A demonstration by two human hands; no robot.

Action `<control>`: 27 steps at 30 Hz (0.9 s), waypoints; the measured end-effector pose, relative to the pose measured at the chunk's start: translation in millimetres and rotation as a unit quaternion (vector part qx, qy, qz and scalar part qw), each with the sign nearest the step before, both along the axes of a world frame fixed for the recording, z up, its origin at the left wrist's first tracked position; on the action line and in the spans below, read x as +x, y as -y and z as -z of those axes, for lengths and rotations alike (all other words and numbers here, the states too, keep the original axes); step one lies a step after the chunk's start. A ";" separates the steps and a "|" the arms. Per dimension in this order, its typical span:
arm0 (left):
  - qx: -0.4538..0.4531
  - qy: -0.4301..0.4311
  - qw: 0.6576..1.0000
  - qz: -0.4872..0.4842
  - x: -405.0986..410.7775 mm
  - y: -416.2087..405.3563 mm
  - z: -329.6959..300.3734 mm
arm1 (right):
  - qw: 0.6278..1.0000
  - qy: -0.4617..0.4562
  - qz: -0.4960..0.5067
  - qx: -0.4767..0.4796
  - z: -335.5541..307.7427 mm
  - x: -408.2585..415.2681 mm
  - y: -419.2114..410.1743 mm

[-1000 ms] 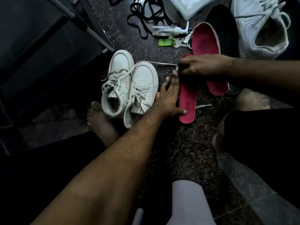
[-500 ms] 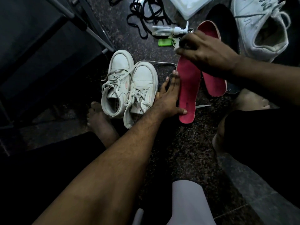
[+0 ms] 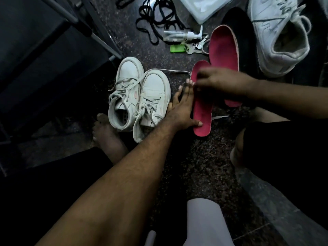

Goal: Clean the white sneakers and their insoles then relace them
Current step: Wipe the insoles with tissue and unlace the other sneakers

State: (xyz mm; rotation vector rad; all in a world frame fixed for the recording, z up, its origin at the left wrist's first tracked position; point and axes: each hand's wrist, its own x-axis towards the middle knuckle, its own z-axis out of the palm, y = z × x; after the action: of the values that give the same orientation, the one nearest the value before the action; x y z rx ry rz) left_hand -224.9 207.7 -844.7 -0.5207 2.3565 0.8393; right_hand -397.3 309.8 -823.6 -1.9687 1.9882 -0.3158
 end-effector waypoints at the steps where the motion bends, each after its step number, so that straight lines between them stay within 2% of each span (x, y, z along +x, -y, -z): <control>1: -0.003 -0.004 1.000 0.003 -0.3 0.6 0.4 | 0.998 -0.019 -0.067 0.007 -3.9 10.0 -3.2; 3: -0.003 -0.004 1.000 0.004 -1.0 1.3 1.1 | 0.996 -0.046 -0.078 0.014 7.4 4.5 -9.0; 6: 0.004 0.008 1.000 -0.008 -0.3 -0.1 1.4 | 0.993 0.006 0.106 0.046 1.1 -16.3 -3.6; 7: 0.004 0.008 1.000 -0.009 0.4 -0.8 1.4 | 0.993 0.004 0.108 0.044 -0.1 -14.1 -2.6; 9: 0.008 0.007 1.000 -0.016 1.3 -1.3 2.2 | 0.999 0.029 -0.003 0.032 -9.7 3.8 -1.6; 11: 0.006 0.004 1.000 -0.018 0.3 -0.6 2.9 | 0.989 0.035 -0.138 0.042 -6.4 16.2 -7.6; 12: 0.006 0.004 1.000 -0.016 -0.3 -0.5 2.4 | 0.987 0.010 -0.152 0.045 -6.2 12.9 -7.4; 16: 0.005 0.016 1.000 -0.008 -1.8 -1.3 -1.4 | 0.997 -0.057 0.033 0.043 -0.1 -25.9 10.0; 18: -0.002 0.026 1.000 -0.005 -2.6 -1.9 -2.5 | 0.997 -0.060 0.004 0.048 -6.5 -23.8 21.0; 20: -0.007 0.040 0.999 0.001 -4.7 -2.2 -2.2 | 0.989 -0.061 -0.125 0.054 -15.5 -8.7 29.1; 21: -0.010 0.044 0.999 0.003 -5.4 -2.2 -1.8 | 0.983 -0.073 -0.159 0.049 -15.1 -4.2 30.6; 23: -0.011 0.041 0.999 0.004 -5.7 -2.7 -2.2 | 0.987 -0.098 -0.125 0.026 -9.8 -11.9 31.1; 25: -0.002 0.029 1.000 -0.002 -5.1 -2.1 -2.8 | 0.995 -0.072 -0.006 0.063 -3.9 -25.2 29.6; 27: 0.005 0.028 1.000 -0.005 -3.8 -1.6 -2.9 | 0.996 -0.081 0.001 0.045 -1.3 -27.8 17.5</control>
State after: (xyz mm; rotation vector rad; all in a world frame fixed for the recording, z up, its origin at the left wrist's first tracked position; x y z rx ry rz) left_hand -228.7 209.3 -841.8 -0.5439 2.2995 0.8304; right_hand -425.1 292.3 -822.3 -1.9904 2.0636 -0.0674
